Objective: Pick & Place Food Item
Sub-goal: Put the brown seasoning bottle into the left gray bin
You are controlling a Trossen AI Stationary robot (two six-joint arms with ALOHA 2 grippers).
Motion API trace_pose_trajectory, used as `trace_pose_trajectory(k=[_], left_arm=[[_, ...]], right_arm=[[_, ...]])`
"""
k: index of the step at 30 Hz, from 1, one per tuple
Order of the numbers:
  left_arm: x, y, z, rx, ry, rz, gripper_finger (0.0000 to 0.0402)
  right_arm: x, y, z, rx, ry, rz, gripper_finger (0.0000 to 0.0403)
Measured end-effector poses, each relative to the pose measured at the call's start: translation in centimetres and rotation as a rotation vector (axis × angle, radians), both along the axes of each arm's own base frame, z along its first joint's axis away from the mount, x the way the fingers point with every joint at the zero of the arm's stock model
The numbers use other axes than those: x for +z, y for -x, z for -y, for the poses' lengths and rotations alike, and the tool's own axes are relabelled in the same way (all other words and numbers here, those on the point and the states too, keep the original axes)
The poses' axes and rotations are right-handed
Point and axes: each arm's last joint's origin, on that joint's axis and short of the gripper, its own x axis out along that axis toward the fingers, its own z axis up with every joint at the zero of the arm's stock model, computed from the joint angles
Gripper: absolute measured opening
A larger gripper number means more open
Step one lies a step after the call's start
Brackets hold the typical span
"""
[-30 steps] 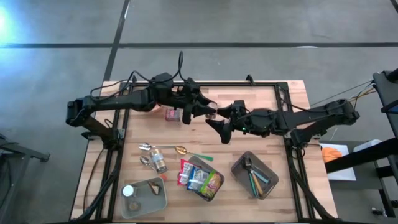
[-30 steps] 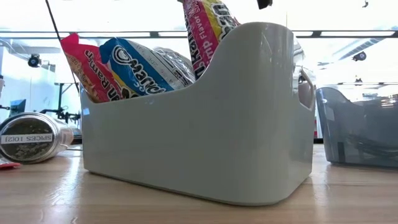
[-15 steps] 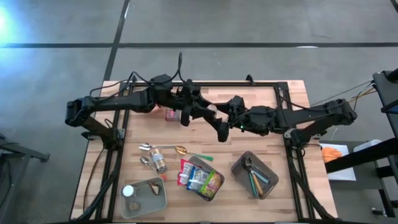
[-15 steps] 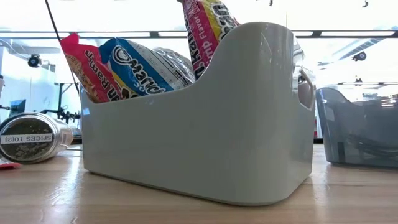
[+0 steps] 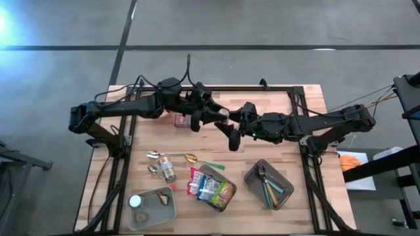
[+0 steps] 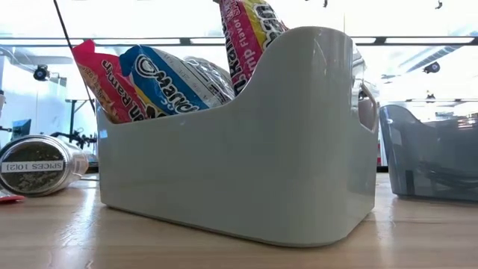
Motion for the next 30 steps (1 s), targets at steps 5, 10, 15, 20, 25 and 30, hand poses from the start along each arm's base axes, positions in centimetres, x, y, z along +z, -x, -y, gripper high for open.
trace_pose_trajectory(k=[5,10,15,20,25,30], left_arm=[[0.0,0.0,0.0,0.003,0.007,0.002,0.0167],[0.0,0.0,0.0,0.002,0.014,0.000,0.0167],[0.0,0.0,0.0,-0.002,0.061,-0.011,0.0172],[0.2,0.1,0.1,-0.028,0.131,-0.029,0.0280],[-0.2,0.4,0.0,-0.152,0.177,-0.093,0.0362],[-1.2,1.4,0.1,-0.217,0.218,-0.267,0.0373]], right_arm=[[0.0,0.0,0.0,0.005,-0.004,0.006,0.0185],[0.0,0.0,0.0,0.023,-0.007,0.003,0.0185],[0.0,0.0,-0.1,0.049,-0.026,0.007,0.0185],[-0.4,-0.1,-0.6,0.151,-0.017,-0.033,0.0185],[-0.9,0.1,-1.1,0.271,0.000,-0.103,0.0185],[-1.9,0.4,-1.4,0.329,-0.043,-0.204,0.0185]])
